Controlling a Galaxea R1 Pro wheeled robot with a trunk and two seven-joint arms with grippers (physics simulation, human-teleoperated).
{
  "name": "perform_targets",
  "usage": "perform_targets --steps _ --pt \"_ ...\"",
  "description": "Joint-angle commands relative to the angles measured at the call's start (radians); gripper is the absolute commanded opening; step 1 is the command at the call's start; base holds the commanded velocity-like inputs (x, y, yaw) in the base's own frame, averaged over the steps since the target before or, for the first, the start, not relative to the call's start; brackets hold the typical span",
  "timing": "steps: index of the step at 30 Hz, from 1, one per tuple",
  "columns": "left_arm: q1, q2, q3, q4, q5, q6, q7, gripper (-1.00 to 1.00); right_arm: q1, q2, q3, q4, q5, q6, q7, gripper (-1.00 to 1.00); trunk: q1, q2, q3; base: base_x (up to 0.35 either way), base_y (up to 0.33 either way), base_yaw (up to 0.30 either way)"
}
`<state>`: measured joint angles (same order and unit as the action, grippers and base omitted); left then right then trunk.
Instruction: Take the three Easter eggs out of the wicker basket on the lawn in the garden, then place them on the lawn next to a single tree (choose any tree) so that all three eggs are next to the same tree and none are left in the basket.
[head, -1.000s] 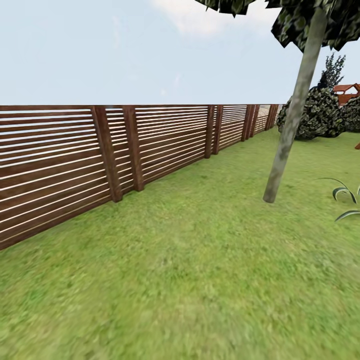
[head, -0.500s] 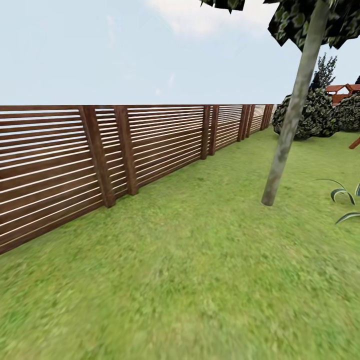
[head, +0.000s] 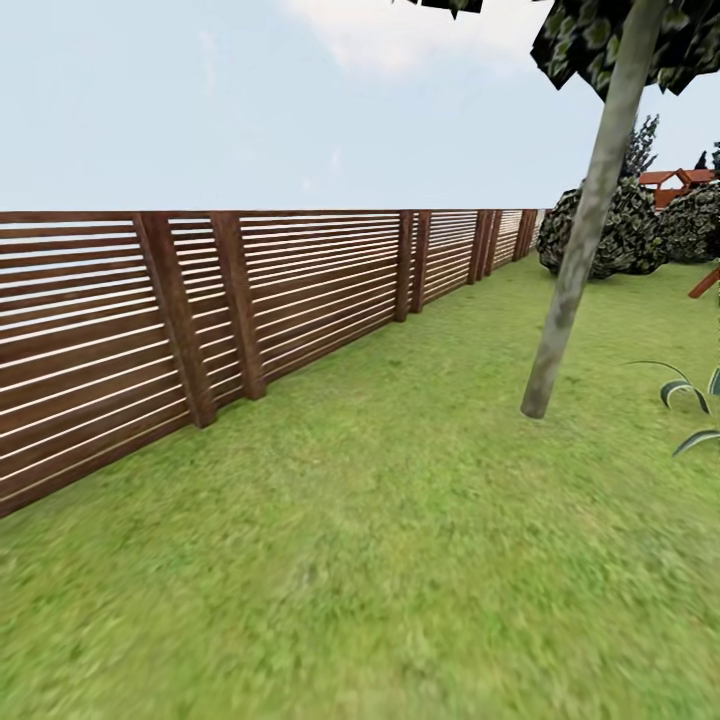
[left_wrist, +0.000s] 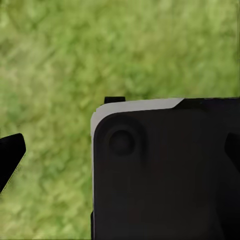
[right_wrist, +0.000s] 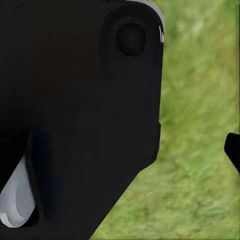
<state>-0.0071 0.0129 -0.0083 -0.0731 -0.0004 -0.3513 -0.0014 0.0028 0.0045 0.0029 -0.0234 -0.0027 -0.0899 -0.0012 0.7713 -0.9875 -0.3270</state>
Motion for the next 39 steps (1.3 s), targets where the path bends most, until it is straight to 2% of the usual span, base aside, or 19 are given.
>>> perform_targets --steps 1,22,30,39 --pt "-0.001 0.000 -0.001 0.001 0.000 -0.003 0.000 1.00 0.000 0.000 0.000 -0.001 0.000 -0.002 0.000 1.00 0.001 -0.001 -0.001 0.323 0.000 -0.023" --pt "-0.001 -0.001 0.000 0.001 0.000 -0.003 0.000 1.00 0.000 -0.001 0.000 -0.001 -0.001 -0.003 0.002 1.00 0.001 -0.001 0.001 0.323 0.000 -0.034" --pt "-0.001 0.000 0.000 0.001 0.000 -0.003 0.000 1.00 0.000 -0.015 -0.004 0.001 0.007 -0.002 0.003 1.00 0.001 -0.001 0.001 0.323 0.000 -0.003" --pt "-0.001 0.001 0.001 0.001 0.000 -0.003 0.000 1.00 0.000 -0.007 -0.002 0.001 0.005 -0.002 0.003 1.00 0.001 -0.001 0.001 0.323 0.000 0.000"
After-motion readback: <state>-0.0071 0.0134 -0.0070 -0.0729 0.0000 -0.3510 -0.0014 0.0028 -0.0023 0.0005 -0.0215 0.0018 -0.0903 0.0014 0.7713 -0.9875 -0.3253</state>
